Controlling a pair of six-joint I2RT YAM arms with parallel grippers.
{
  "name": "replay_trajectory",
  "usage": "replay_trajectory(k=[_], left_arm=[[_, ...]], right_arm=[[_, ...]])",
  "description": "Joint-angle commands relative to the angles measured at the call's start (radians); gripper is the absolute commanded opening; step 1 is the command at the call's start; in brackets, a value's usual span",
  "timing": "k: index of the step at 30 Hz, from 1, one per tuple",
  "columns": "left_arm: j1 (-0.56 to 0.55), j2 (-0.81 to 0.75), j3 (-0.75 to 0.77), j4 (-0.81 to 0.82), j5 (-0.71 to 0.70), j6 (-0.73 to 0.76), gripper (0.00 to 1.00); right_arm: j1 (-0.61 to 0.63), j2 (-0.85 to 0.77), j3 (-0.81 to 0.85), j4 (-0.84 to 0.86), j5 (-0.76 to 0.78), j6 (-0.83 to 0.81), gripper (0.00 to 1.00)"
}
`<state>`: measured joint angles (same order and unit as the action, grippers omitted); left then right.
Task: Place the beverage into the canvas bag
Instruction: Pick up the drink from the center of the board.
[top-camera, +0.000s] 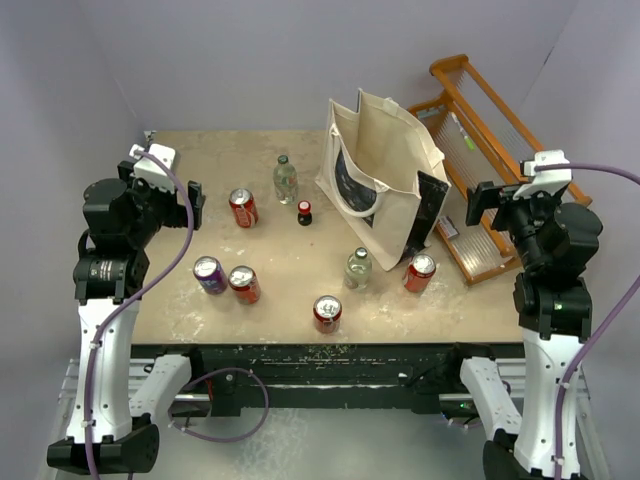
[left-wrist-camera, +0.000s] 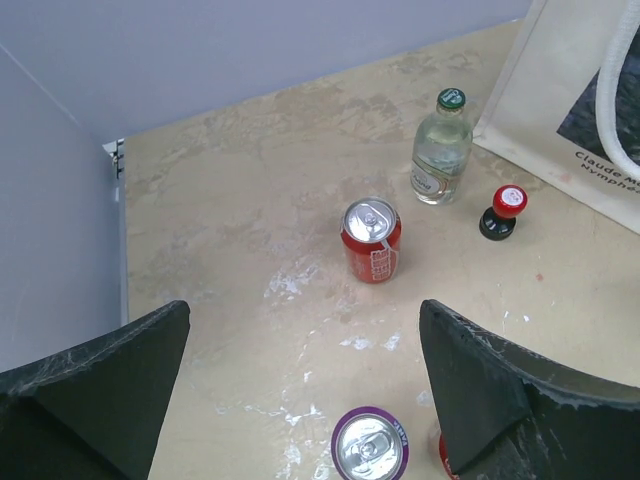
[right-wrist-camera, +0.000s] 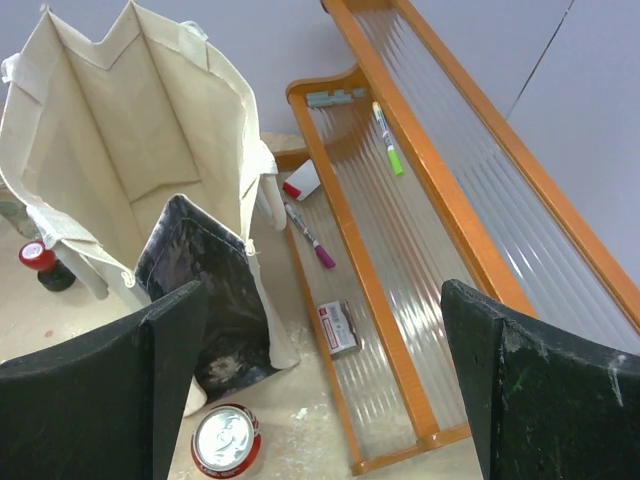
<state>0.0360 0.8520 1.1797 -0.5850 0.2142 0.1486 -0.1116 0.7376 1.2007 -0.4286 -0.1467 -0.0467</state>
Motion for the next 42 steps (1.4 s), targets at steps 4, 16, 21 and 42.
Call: replay_trajectory(k=[4, 16, 21, 42], left_arm=[[-0.009, -0.015, -0.033, 0.11, 0.05, -0.029, 0.99], [-0.012, 0.031, -0.034, 0.152, 0.085, -0.046, 0.99], [-0.013, 0.062, -0.032, 0.138, 0.133, -0.007, 0.99], [-0.028, 0.076, -0.061, 0.161, 0.176, 0.029, 0.99]], right_arm=[[0.014, -0.007, -0.01, 0.021, 0.02, -0.056, 1.0], [0.017, 0.02, -0.002, -0.045, 0.114, -0.105, 1.0], [0.018, -0.007, -0.022, -0.119, 0.125, -0.199, 1.0], [0.026, 0.141, -0.25, -0.414, -0.39, -0.861, 1.0]])
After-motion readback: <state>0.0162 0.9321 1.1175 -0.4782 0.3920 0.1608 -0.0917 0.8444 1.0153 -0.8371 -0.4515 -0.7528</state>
